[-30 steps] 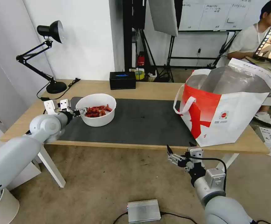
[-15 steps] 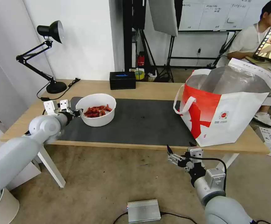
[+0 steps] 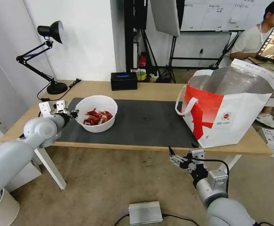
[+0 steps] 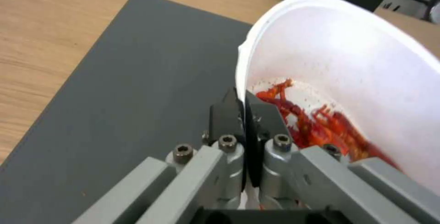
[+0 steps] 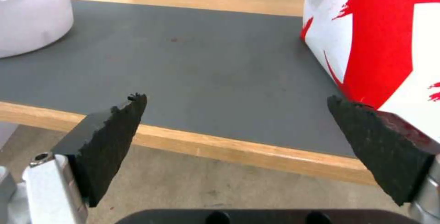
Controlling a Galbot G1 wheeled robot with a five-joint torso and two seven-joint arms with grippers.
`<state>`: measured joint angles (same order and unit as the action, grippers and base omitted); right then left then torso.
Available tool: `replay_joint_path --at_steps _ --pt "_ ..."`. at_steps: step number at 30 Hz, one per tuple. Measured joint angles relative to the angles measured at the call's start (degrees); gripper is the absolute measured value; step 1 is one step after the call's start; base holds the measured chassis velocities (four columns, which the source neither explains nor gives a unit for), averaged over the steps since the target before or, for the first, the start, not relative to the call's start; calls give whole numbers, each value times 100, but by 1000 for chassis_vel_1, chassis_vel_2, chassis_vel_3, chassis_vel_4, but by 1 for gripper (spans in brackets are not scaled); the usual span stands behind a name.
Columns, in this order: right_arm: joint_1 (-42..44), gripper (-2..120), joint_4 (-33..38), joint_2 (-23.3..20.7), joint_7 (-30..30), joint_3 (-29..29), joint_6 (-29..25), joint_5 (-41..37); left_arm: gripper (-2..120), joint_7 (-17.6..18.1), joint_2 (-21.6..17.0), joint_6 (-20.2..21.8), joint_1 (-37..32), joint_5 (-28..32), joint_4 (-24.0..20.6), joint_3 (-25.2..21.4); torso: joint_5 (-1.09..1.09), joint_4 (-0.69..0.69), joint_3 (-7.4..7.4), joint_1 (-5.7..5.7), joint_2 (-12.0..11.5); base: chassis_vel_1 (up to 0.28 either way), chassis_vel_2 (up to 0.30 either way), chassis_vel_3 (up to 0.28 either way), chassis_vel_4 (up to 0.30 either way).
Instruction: Pick up the trash from the table and place it into the takeout bag.
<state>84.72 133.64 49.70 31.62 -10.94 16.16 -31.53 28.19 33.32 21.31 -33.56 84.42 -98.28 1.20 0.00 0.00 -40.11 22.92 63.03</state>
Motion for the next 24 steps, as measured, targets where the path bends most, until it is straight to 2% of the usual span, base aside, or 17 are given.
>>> replay_joint_path --at_steps 9,14,24 --pt "0 100 0 0 0 0 0 0 0 110 -159 -69 -30 293 -341 -106 0 1 0 0 0 0 0 0 0" --pt "0 100 0 0 0 0 0 0 0 259 -192 -125 170 666 -599 -105 1 0 0 0 0 0 0 0 0" --pt "0 100 0 0 0 0 0 0 0 303 -216 -146 527 993 -1121 11 1 0 0 0 0 0 0 0 0"
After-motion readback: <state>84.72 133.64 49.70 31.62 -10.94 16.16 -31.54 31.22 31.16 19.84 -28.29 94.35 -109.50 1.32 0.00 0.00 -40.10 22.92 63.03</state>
